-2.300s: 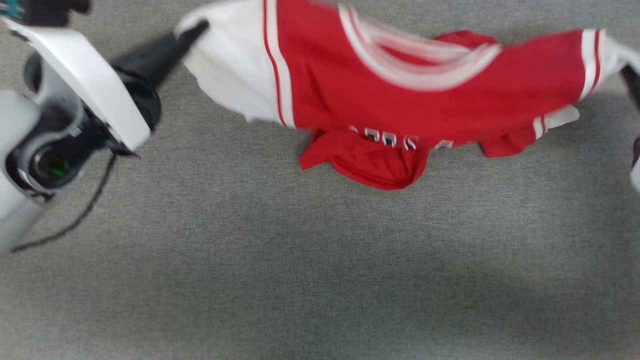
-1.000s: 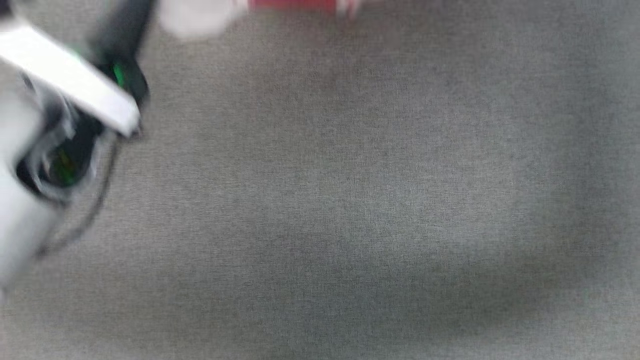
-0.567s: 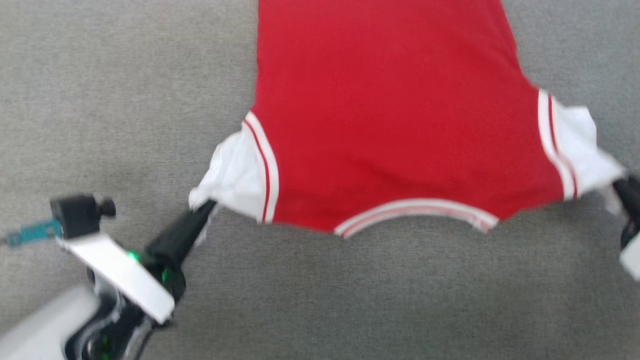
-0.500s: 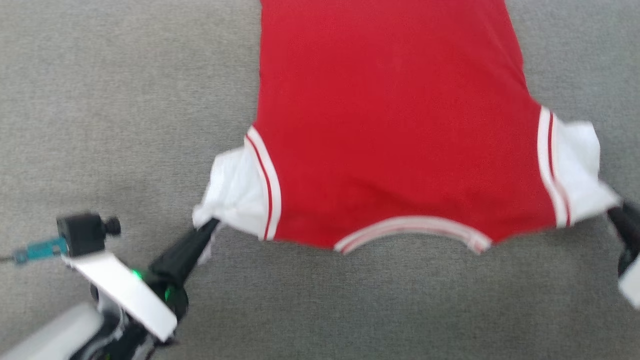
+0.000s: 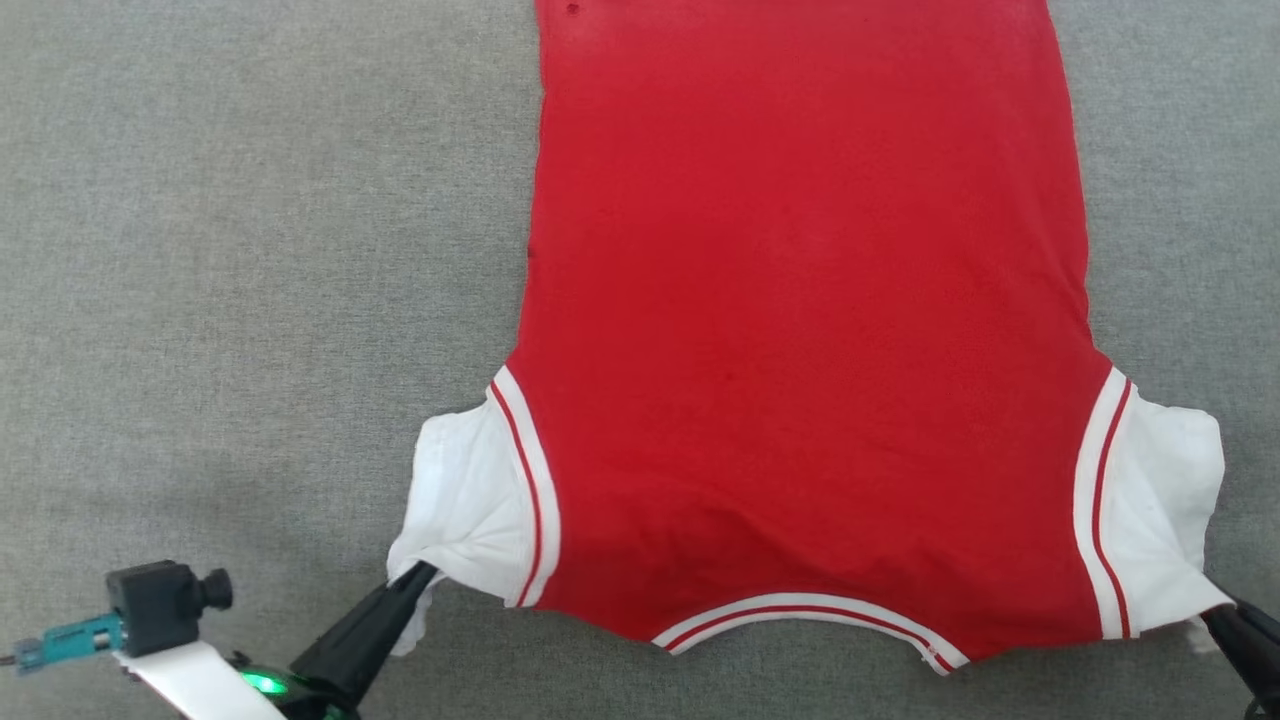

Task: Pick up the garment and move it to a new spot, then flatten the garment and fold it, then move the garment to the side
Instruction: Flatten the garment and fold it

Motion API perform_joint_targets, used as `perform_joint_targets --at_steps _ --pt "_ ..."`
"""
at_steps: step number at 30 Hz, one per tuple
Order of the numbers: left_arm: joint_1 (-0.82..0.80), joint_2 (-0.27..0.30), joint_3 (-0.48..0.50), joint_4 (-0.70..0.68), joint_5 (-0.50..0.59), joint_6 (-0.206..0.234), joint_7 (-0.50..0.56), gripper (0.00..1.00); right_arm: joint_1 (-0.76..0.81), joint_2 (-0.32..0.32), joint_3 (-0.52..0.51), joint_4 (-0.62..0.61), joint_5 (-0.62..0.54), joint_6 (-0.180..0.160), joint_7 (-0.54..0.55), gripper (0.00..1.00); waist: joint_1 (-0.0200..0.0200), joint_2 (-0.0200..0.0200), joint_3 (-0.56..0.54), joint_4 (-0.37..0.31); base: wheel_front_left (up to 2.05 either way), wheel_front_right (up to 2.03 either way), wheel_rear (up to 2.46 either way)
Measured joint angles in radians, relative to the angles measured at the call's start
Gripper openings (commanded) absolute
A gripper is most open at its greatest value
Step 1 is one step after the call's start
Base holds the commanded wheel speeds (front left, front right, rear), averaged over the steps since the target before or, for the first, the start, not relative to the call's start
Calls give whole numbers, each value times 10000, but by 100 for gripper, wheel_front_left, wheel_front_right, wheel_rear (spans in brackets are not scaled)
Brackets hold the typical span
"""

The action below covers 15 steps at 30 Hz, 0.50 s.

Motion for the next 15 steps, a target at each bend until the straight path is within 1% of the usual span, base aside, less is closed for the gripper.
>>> perform_joint_targets --at_steps 2,5,9,13,14,15 --pt "-7 -217 -48 -2 81 0 -2 0 -85 0 69 290 -184 -2 -40 0 0 0 -23 20 0 0 0" --pt "-132 -481 -322 278 171 0 -2 0 -397 -111 397 1051 -621 0 -4 0 0 0 -76 36 0 0 0" --pt "-478 -646 -836 692 351 0 0 0 -801 -153 888 2065 -965 0 -2 0 0 0 -127 87 0 0 0" --pt "-768 -708 -1158 1055 370 0 0 0 -1080 -222 1120 2621 -1223 0 -263 0 0 1 -100 174 0 0 0" --pt "-815 -742 -1197 1101 370 0 0 0 -1112 -244 1166 2675 -1269 2 -407 8 0 0 -90 186 0 0 0" --pt "-873 -782 -1220 1139 368 0 0 0 -1133 -251 1181 2688 -1285 2 -531 37 0 1 -78 199 0 0 0"
